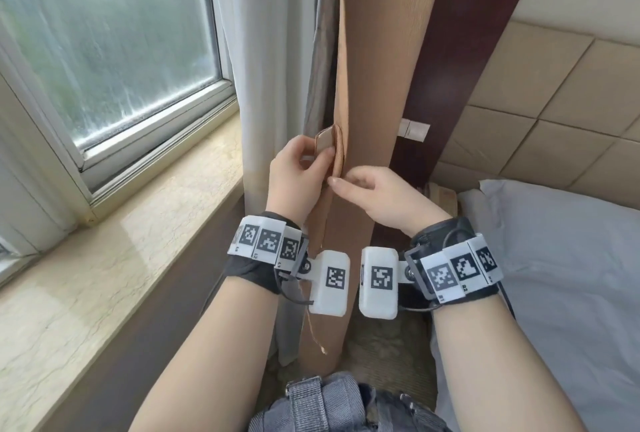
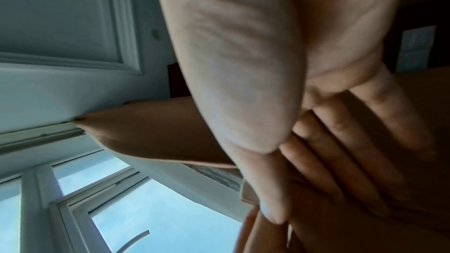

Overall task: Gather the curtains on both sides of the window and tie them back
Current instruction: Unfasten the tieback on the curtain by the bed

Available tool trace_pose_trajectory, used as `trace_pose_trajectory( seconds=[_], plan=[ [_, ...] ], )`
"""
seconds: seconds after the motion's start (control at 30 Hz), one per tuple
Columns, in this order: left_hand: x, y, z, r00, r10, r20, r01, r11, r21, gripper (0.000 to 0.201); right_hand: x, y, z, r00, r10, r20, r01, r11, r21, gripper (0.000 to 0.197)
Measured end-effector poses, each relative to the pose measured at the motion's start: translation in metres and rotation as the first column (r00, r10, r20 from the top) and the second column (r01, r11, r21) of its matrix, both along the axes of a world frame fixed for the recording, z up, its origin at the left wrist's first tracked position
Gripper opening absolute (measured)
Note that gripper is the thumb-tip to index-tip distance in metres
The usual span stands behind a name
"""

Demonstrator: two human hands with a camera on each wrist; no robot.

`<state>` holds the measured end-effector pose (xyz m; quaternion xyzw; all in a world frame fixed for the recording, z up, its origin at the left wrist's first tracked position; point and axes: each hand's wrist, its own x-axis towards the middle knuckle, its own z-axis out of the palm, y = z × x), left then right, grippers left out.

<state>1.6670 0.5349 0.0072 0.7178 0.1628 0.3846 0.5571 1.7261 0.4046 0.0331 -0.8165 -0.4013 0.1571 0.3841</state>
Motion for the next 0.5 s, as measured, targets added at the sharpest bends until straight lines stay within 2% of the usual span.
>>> trace_pose_trajectory(
  seconds=[0.07, 0.13, 0.2, 0.27, 0.5],
  plan=[
    [0.0, 0.0, -0.001, 1.0, -0.008, -0.005, 0.007, 0.997, -0.076, 0.029, 0.002, 0.001, -0.004, 0.999, 0.035, -0.005, -0.035, 0.996, -0.083, 0.055],
    [-0.001, 0.001, 0.001, 1.0, 0.0, -0.011, -0.001, 0.994, -0.107, 0.026, 0.005, 0.001, -0.006, 0.996, 0.05, -0.071, -0.055, 0.996, -0.071, 0.054],
    [-0.002, 0.002, 0.003, 0.999, -0.031, 0.015, 0.034, 0.977, -0.209, 0.024, 0.004, 0.003, -0.007, 0.989, 0.046, -0.141, -0.047, 0.999, 0.0, 0.046],
    [-0.003, 0.003, 0.003, 0.996, -0.085, 0.034, 0.09, 0.965, -0.247, 0.024, 0.004, 0.007, -0.008, 0.983, 0.04, -0.177, -0.027, 0.997, 0.077, 0.034],
    [-0.008, -0.001, 0.005, 0.994, -0.108, 0.024, 0.11, 0.974, -0.197, 0.025, 0.013, 0.019, -0.013, 0.925, -0.072, -0.373, 0.197, 0.93, 0.31, 0.029]
  ],
)
